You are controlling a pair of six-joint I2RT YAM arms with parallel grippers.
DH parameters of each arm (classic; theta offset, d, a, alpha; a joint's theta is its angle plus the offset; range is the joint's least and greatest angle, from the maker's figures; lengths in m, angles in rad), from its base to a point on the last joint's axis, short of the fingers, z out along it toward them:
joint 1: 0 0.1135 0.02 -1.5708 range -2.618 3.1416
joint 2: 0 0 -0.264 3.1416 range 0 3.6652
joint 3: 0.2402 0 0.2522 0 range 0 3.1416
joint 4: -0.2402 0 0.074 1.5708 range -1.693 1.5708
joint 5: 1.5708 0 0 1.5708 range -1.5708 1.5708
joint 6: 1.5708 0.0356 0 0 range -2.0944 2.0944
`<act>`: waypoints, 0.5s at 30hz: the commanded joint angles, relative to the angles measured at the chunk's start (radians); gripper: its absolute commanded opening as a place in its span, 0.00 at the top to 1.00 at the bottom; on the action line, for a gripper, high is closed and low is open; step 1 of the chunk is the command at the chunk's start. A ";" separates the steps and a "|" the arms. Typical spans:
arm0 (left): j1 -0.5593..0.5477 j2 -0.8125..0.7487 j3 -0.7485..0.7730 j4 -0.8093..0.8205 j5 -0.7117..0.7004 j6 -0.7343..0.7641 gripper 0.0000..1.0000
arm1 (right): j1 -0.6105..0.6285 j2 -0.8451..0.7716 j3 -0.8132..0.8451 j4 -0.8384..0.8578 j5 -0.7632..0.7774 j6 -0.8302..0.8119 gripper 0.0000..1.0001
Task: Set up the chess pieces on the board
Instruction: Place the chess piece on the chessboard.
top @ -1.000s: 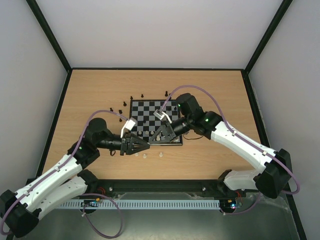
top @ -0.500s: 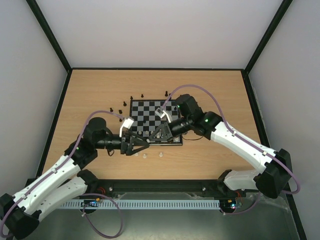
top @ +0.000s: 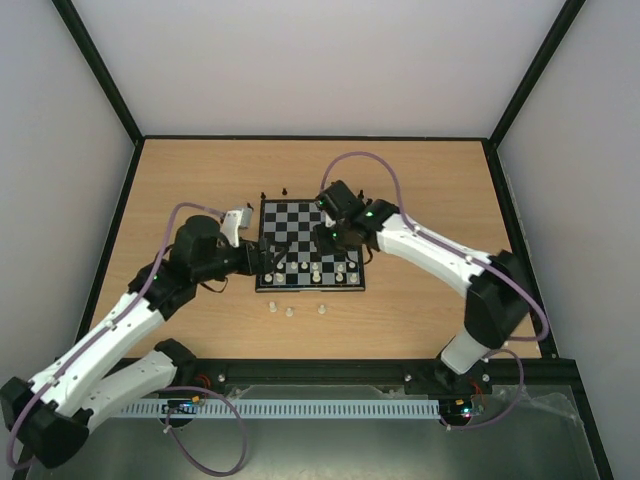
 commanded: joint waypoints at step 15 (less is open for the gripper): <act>0.040 0.049 -0.017 -0.078 -0.270 0.025 0.01 | 0.008 0.273 0.051 -0.093 0.302 -0.035 0.99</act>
